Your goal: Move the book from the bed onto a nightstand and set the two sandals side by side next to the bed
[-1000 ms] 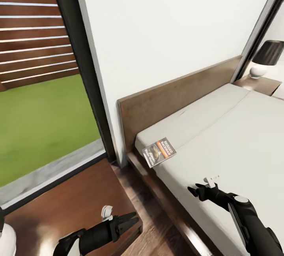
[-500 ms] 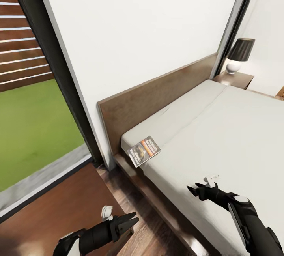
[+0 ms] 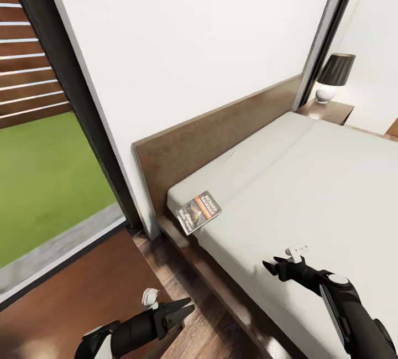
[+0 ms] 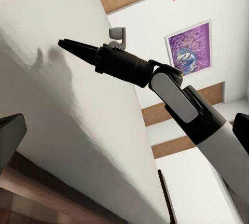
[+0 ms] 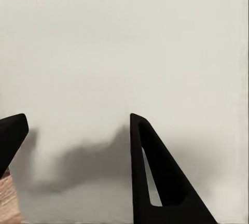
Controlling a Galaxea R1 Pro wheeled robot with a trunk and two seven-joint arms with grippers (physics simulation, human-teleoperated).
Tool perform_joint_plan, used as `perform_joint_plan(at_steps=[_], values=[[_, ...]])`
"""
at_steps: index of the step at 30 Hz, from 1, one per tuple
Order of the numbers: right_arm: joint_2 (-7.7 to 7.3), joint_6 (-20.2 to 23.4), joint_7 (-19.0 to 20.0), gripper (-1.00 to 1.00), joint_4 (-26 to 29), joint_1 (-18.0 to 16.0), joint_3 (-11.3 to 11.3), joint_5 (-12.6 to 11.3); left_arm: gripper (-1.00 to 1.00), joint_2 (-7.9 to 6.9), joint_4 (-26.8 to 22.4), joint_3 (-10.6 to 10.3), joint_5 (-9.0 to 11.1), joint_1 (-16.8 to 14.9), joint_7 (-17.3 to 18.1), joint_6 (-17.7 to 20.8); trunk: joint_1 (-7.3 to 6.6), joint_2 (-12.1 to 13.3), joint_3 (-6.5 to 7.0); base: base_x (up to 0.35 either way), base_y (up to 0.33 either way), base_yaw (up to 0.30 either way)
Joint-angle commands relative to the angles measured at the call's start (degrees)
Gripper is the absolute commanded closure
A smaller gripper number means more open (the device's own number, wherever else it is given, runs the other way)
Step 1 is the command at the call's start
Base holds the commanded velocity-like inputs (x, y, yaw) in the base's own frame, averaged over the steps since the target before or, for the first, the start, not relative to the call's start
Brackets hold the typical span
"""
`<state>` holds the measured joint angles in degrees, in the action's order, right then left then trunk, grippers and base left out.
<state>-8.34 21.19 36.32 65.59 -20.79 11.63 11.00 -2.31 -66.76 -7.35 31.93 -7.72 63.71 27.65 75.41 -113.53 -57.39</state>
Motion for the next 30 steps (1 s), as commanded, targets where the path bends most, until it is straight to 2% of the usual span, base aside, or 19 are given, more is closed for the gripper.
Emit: perform_joint_plan(at_steps=[1, 10, 22, 30], values=[[-0.01, 0.00, 0.16, -1.00, -0.20, -0.03, 0.15, 2.03, -1.00, -0.06, -0.03, -0.12, 0.50, -0.02, -0.07, 0.56, 0.00, -0.01, -0.05, 0.000, -0.232, 0.000], [0.00, 0.00, 0.16, -1.00, -0.22, -0.03, 0.15, 2.04, -1.00, -0.06, -0.03, -0.12, 0.50, -0.02, -0.06, 0.56, 0.00, -0.01, -0.03, 0.000, -0.086, -0.014], [-0.01, 0.00, 0.17, -1.00, -0.23, -0.02, 0.15, 2.02, -1.00, -0.06, -0.03, -0.12, 0.50, -0.02, -0.05, 0.56, 0.00, -0.01, 0.52, 0.000, -0.002, -0.216], [0.00, 0.00, 0.16, -1.00, -0.23, -0.04, 0.15, 2.05, -1.00, -0.06, 0.03, -0.12, 0.50, -0.02, -0.05, 0.56, 0.00, -0.01, 0.61, 0.000, 0.000, -0.048]])
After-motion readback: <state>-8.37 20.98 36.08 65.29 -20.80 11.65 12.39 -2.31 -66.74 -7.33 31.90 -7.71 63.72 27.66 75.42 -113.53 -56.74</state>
